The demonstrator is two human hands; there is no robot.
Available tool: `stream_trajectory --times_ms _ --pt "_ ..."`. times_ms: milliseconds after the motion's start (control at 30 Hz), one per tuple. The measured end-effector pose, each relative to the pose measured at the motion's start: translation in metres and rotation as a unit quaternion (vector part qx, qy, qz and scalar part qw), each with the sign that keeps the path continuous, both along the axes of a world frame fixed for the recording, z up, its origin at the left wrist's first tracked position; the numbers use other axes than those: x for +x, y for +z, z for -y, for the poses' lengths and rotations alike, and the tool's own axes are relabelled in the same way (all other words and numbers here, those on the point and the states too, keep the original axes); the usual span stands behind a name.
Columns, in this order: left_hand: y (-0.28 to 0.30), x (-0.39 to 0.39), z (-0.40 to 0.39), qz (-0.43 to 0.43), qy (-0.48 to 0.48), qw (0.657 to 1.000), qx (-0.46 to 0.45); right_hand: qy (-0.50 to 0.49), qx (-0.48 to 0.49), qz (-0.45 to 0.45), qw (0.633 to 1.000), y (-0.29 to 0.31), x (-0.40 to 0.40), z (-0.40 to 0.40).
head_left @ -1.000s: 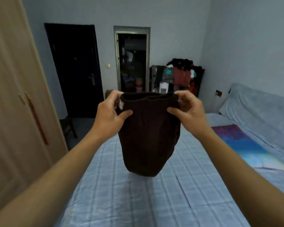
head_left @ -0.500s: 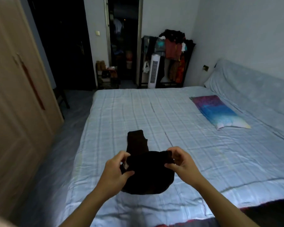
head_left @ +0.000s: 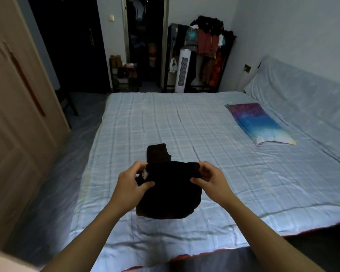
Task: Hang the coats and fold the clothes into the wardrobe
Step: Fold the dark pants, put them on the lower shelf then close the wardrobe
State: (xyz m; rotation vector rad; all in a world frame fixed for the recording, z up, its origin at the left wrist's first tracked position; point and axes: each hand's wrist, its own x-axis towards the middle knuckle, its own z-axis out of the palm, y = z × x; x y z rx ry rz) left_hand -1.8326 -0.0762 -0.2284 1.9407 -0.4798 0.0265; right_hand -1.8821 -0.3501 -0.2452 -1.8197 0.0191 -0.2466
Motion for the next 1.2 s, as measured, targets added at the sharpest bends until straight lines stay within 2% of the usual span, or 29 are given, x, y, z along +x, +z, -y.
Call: stream_trajectory --times_ms 233,600,1000,1200 --pt "-0.006 0.064 0.031 -0.022 0.051 0.998 0.018 0.007 0.032 -0.003 0.999 -0.017 0.082 0.027" --pt "-0.034 0.161 0.064 -0.070 0.087 0.994 0.020 0.014 0.066 -0.070 0.995 -0.056 0.191 0.050" --pt "-0.094 0.314 0.076 -0.152 0.079 0.985 -0.010 -0.082 0.003 -0.134 0.988 -0.092 0.317 0.048" --pt "-0.142 0.387 0.096 -0.175 0.087 0.981 0.014 -0.098 -0.016 -0.174 0.980 -0.148 0.394 0.063"
